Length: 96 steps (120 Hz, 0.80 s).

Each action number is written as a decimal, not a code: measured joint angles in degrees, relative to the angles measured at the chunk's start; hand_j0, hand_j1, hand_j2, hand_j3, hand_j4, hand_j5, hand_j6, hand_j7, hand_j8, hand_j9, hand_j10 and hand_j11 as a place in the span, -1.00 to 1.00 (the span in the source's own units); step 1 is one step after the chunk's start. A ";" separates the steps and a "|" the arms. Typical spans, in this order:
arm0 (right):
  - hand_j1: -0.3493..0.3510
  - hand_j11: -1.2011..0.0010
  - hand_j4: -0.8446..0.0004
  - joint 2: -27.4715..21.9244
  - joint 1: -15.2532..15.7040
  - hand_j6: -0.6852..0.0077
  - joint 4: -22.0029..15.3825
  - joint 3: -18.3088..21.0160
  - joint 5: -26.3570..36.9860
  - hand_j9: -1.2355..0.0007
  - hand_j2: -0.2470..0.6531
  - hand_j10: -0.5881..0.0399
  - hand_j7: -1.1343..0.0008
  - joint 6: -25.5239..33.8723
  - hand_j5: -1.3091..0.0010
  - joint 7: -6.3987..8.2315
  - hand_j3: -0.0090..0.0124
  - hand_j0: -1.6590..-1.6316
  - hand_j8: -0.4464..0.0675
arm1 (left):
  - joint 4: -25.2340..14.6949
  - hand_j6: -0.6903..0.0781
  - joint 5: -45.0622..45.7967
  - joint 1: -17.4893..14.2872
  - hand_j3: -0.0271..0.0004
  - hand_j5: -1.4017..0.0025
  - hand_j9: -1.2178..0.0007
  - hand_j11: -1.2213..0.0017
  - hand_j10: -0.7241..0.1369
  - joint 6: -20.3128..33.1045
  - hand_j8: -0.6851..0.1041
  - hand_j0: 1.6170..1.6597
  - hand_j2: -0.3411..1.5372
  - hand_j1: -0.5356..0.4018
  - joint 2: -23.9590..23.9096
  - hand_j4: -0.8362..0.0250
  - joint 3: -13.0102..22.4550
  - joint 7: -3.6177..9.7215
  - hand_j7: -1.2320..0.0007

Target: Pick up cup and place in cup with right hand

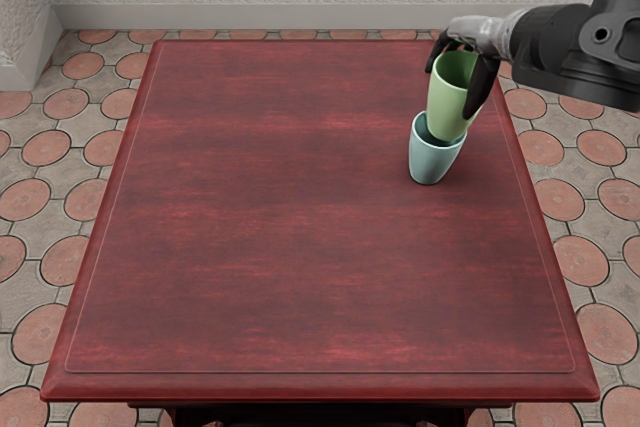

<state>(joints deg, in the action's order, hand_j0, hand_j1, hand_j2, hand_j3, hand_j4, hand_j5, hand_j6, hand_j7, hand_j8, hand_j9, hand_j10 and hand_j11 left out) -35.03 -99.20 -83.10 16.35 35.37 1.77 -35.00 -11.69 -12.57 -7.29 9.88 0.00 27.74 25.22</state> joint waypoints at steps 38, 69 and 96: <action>0.19 0.02 -0.04 0.46 1.17 0.15 0.52 -0.38 0.27 0.06 -0.56 -0.42 -0.01 0.21 0.12 0.02 -0.16 -0.58 -0.37 | 0.00 0.80 0.00 0.00 0.97 1.00 1.00 1.00 0.68 0.01 0.73 0.92 -0.64 0.89 0.00 0.94 -0.05 0.00 1.00; -0.58 0.67 0.65 0.81 1.51 0.67 1.03 -0.43 0.37 0.68 -0.49 0.43 0.66 0.34 0.70 0.00 -0.16 -0.83 0.32 | 0.00 0.80 0.00 0.00 0.97 1.00 1.00 1.00 0.68 0.00 0.73 0.92 -0.64 0.89 0.00 0.94 -0.03 0.01 1.00; -0.79 0.84 0.83 0.88 1.46 0.80 1.17 -0.45 0.27 0.85 -0.47 0.65 0.84 0.34 0.86 0.00 -0.16 -0.90 0.51 | 0.00 0.80 0.00 0.06 0.97 1.00 1.00 1.00 0.68 0.00 0.74 0.92 -0.64 0.89 0.00 0.94 -0.04 0.01 1.00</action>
<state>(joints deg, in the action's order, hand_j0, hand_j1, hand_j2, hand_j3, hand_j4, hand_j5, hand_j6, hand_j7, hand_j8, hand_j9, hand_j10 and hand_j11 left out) -34.14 -97.74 -81.92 15.90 35.64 2.11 -35.00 -11.69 -12.57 -7.23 9.87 0.00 27.70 25.22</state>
